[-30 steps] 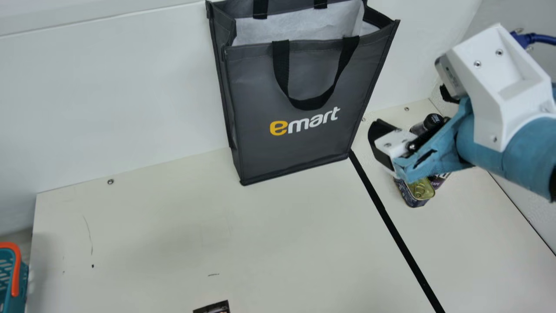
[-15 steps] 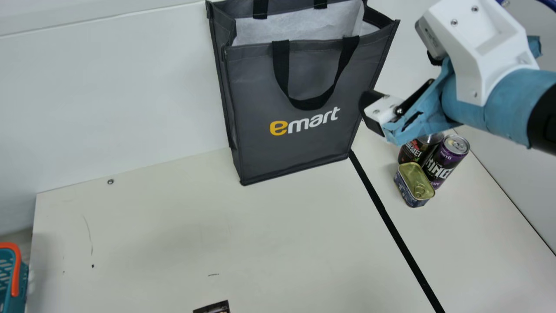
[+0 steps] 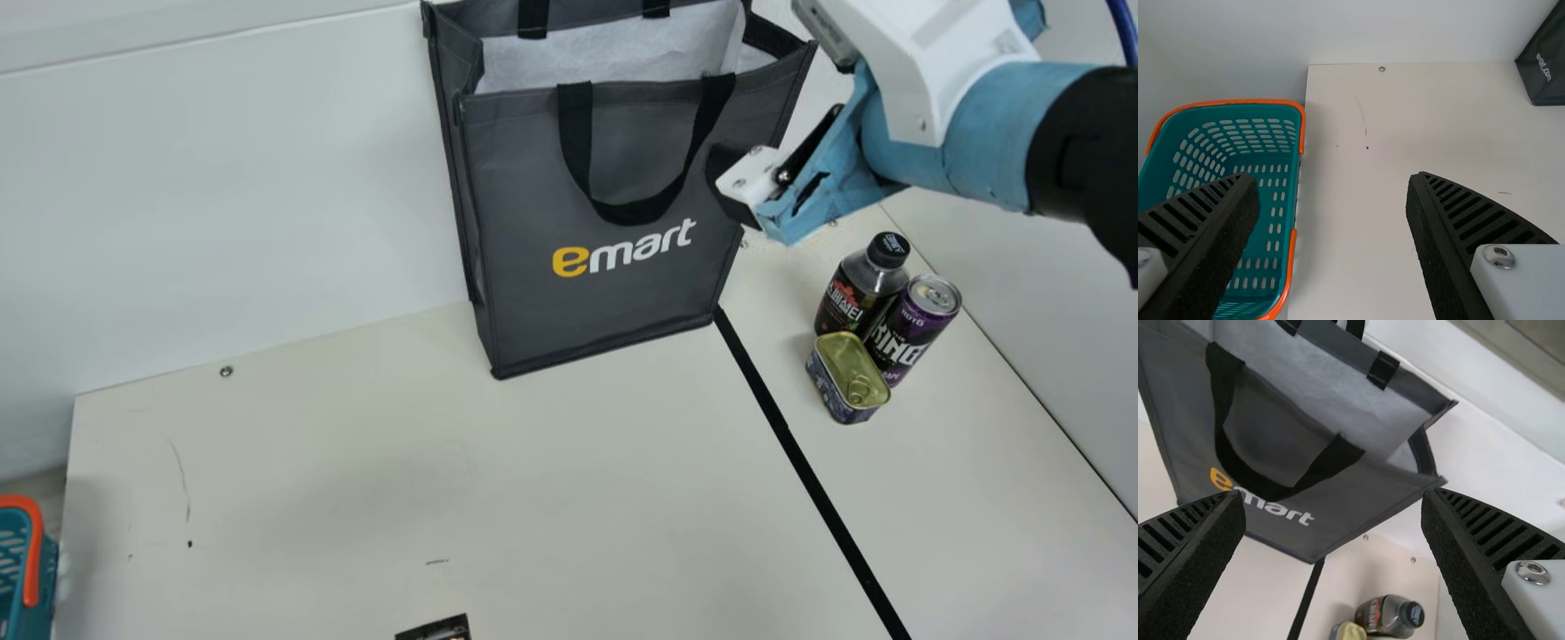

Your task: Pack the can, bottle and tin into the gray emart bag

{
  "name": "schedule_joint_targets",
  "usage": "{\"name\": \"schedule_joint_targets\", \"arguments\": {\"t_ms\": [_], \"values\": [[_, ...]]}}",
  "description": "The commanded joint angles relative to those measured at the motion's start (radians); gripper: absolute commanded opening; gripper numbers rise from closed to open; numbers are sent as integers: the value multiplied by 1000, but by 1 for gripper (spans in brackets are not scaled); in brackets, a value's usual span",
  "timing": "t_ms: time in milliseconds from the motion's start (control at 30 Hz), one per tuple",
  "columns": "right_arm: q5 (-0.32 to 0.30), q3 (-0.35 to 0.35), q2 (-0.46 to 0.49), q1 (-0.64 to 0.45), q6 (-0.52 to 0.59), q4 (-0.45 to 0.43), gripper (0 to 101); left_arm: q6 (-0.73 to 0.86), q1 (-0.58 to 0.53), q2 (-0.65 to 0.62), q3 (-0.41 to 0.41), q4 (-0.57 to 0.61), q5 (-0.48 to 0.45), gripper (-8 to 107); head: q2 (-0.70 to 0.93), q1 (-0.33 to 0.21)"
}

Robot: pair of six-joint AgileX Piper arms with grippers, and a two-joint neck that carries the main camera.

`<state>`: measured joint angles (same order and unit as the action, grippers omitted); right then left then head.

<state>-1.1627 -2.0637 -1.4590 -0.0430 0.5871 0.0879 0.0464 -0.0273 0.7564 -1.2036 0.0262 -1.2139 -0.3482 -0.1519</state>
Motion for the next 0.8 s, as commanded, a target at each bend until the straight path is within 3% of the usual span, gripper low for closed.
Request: {"name": "schedule_joint_targets", "arguments": {"t_ms": [0, 767], "values": [[-1, -25, -19, -2, 33, 11, 91, 0, 0, 0, 0, 0, 0, 90, -1, -23], [-21, -214, -202, -6, 284, 126, 91, 0, 0, 0, 0, 0, 0, 90, -1, -23]]}}
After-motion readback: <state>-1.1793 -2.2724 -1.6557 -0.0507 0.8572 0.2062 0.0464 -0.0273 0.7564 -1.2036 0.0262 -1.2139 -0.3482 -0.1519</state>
